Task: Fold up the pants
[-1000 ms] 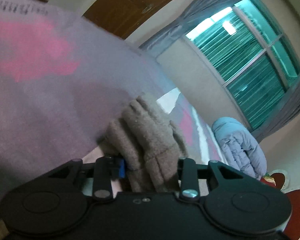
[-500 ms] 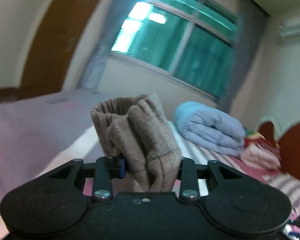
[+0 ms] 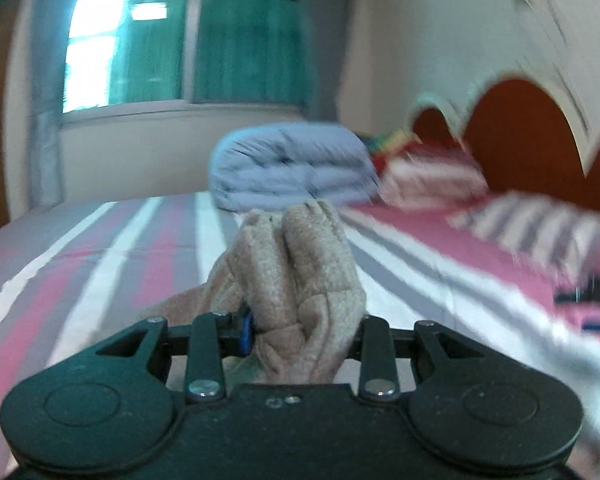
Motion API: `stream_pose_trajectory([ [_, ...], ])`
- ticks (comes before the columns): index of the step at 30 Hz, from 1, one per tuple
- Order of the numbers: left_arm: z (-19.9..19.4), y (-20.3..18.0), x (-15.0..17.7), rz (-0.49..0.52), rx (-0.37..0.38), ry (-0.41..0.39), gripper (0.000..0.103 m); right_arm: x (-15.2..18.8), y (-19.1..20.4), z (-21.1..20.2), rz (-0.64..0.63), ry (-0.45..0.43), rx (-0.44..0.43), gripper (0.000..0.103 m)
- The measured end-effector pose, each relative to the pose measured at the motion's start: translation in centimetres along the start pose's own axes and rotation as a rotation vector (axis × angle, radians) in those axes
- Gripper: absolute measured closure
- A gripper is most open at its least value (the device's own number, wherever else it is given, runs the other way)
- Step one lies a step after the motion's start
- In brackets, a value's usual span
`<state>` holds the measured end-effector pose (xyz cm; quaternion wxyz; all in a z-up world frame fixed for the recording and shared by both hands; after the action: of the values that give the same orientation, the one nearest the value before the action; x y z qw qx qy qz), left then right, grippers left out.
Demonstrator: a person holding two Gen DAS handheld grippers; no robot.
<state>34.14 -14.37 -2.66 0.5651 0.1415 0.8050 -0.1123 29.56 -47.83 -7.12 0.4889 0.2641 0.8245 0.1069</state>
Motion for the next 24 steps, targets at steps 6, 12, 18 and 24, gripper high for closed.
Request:
stream_pose_trajectory([
  [6,2.3,-4.4,3.5,0.156,0.034,0.072,0.079,1.4,-1.8,1.0,0.08,0.042,-0.02,0.006],
  [12,4.4,-5.8,5.6,0.201,0.026,0.123,0.079,2.4,-3.2,1.4,0.093,0.046,-0.015,0.006],
  [18,5.0,-7.7,6.5,0.3,-0.001,0.148,0.052,2.6,-3.3,0.7,0.092,0.029,-0.013,0.006],
  [24,2.2,-8.7,5.0,0.206,0.109,0.057,0.025,2.3,-3.9,-0.2,0.102,0.015,0.006,0.006],
])
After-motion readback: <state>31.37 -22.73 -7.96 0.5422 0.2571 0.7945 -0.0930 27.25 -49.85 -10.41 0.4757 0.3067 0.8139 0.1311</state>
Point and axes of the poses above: each gripper's, at about its wrist camera, not at the fingertips, and z roughly the way its jaws point, y to its left, x to its underside, the point moved 9 cm from there along z, roughly the way its jaws point, and after that the axes turned 7 degrees about x, right-handed, at the moved point
